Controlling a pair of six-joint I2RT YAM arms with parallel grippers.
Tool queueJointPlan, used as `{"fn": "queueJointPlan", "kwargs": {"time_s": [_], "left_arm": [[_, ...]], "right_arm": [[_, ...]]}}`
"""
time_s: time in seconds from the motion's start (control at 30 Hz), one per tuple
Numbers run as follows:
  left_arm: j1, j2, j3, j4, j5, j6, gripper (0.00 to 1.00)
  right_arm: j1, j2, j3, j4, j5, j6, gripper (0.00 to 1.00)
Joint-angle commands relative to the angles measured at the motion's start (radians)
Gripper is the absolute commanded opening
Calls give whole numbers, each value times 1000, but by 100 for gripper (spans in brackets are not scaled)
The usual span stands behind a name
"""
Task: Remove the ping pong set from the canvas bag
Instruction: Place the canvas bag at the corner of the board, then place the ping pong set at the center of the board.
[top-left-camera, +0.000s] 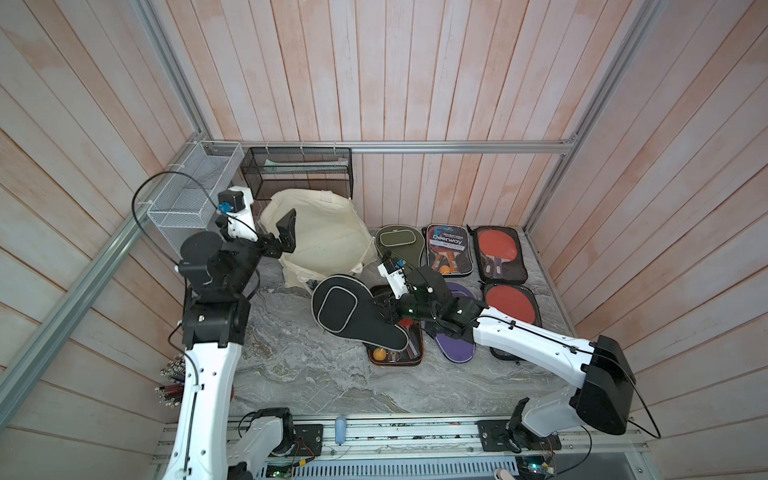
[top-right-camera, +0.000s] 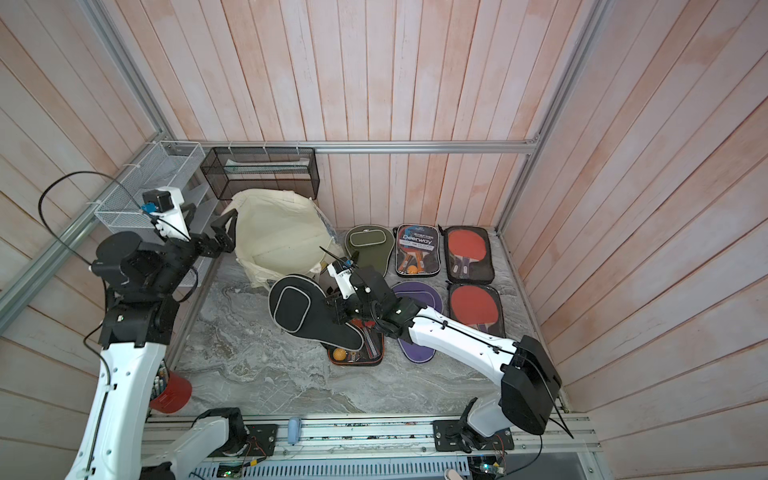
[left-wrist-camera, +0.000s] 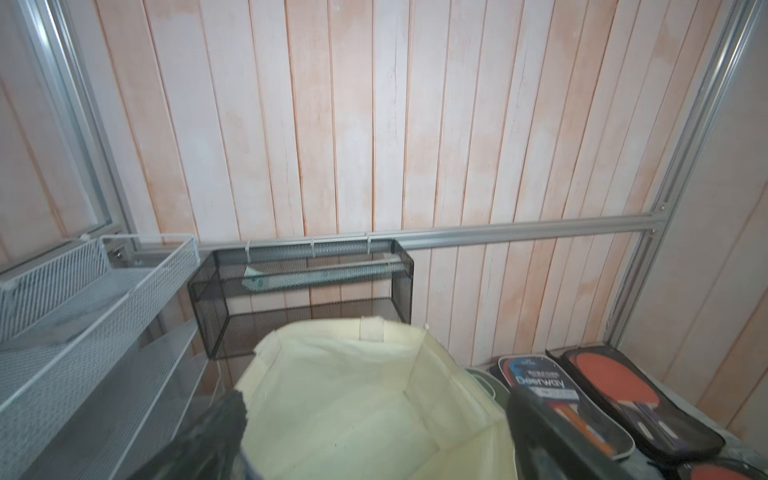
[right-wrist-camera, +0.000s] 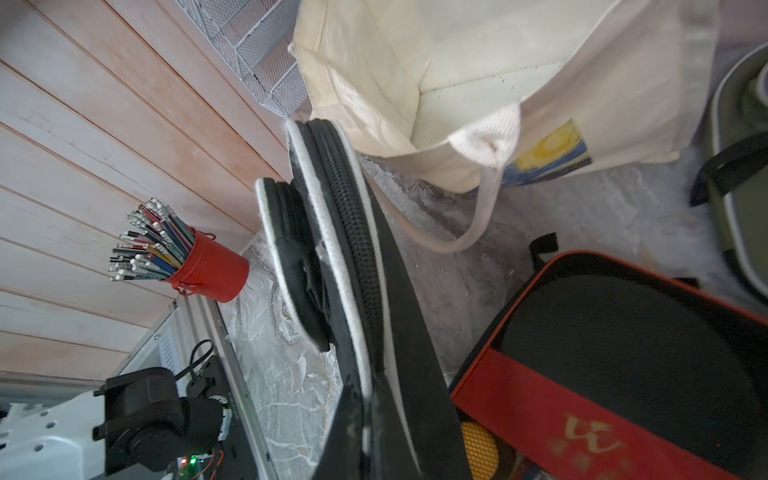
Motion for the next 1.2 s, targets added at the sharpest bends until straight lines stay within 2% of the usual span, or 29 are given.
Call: {"fn": "queueJointPlan", "kwargs": {"time_s": [0.0, 0.27, 0.43, 0.53, 0.7, 1.0, 1.17], "left_arm": [[-2, -65, -80, -133, -70, 9, 100], [-2, -149, -162, -178, -31, 4, 100], [-2, -148, -168, -168, 0, -8, 100], [-2, -150, -167, -173, 15, -8, 100], [-2, -168, -161, -191, 19, -8, 100], [-2, -163, -154, -201, 27, -10, 100], [-2, -155, -151, -194, 39, -15, 100]], "right_arm": [[10, 31, -14, 149, -36, 206, 0], [30, 93, -59, 306, -27, 509, 0], [59, 209, -35, 423, -65, 691, 0], [80, 290, -39, 565, -91, 821, 0], [110, 393, -39, 641, -38, 980, 0], [147, 473, 7, 544, 157, 1076, 0], [156, 577, 56, 532, 169, 1141, 0]]}}
